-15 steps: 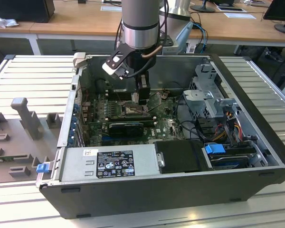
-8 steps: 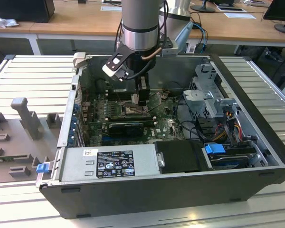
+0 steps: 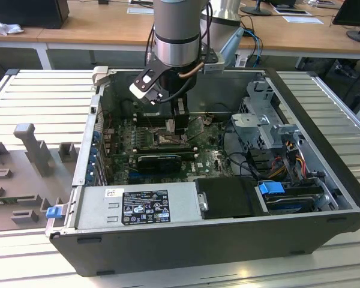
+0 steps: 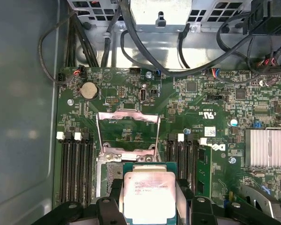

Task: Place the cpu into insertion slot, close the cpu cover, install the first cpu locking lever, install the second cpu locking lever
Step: 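Place the cpu into insertion slot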

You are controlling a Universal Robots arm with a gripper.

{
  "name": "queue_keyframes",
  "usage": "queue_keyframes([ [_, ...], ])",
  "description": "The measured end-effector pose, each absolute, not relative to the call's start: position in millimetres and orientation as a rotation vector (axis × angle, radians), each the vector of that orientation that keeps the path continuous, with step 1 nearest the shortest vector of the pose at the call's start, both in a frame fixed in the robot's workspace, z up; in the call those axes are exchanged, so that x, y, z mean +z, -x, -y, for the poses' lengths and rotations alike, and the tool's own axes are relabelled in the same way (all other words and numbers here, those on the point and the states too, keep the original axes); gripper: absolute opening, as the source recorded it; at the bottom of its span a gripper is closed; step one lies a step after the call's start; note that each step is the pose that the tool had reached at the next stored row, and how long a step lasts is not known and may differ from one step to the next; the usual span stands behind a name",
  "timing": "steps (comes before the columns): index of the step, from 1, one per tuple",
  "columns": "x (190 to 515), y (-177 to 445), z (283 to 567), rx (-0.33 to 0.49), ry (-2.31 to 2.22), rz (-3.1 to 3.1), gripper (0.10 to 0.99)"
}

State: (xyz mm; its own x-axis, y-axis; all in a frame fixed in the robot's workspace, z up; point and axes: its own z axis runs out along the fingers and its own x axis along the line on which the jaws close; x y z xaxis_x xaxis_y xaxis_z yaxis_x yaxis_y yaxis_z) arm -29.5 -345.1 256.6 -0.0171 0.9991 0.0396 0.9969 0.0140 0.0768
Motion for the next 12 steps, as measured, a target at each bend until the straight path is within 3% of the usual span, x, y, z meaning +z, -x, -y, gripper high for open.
queue_keyframes([
  [12, 244.1, 29.5, 345.0, 0.121, -2.194, -2.209, 0.533],
])
